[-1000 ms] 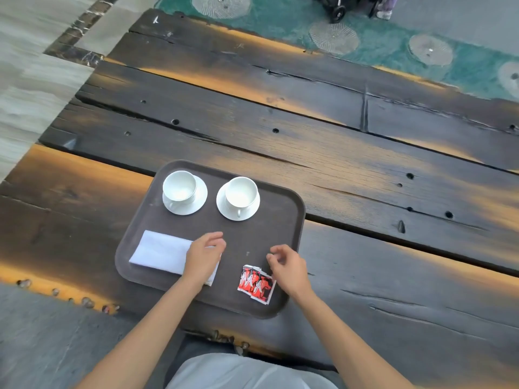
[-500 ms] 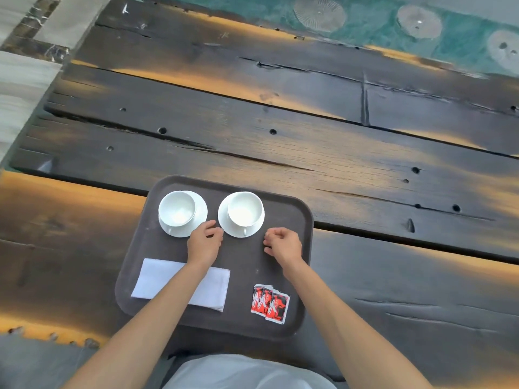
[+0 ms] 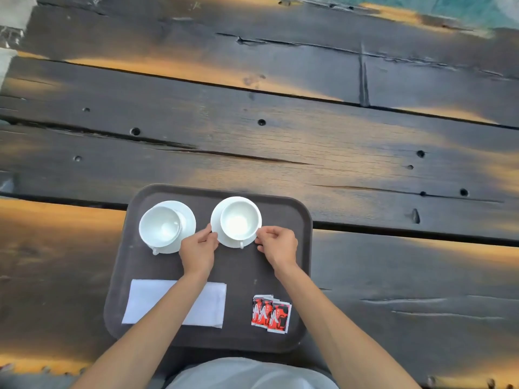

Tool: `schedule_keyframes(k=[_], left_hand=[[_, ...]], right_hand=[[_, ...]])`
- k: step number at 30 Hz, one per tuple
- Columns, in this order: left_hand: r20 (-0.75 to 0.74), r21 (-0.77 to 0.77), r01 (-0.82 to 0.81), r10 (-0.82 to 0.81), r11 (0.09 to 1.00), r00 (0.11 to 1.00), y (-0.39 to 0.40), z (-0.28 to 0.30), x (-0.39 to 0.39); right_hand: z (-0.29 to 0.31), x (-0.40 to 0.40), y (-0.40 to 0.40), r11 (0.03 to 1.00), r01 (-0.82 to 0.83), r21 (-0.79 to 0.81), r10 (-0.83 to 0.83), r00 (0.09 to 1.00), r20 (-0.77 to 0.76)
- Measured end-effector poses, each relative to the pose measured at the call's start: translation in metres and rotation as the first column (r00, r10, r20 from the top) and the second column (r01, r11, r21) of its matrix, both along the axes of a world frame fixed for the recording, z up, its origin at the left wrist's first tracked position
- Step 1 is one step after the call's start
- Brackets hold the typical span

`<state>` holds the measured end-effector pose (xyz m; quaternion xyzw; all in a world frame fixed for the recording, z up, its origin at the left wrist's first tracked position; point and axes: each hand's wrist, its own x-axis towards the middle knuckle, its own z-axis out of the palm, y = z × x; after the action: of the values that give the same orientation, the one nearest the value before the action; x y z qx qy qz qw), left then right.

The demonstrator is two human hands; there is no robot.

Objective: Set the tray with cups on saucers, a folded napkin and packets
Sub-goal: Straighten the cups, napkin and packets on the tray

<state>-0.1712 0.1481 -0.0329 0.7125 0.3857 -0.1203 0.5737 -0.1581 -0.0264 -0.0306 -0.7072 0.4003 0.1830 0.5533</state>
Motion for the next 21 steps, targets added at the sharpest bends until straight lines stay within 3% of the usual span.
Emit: schedule_keyframes(k=[15,21], left_hand=[[-0.009,0.067,0.155,-0.154,0.986,0.988,-0.033,0.002,0.010],[-0.025,-0.001,0.166,-0.166,0.986,0.986,-0.048,0.003,0.006]], right_hand=[[0.008,-0.018,-0.037,0.997,0.026,-0.070,-0.031,0.997,-0.074],[0.011,-0.025,-0.053,0.993,0.046,-0.111,-0.056,0.995,-0.084]])
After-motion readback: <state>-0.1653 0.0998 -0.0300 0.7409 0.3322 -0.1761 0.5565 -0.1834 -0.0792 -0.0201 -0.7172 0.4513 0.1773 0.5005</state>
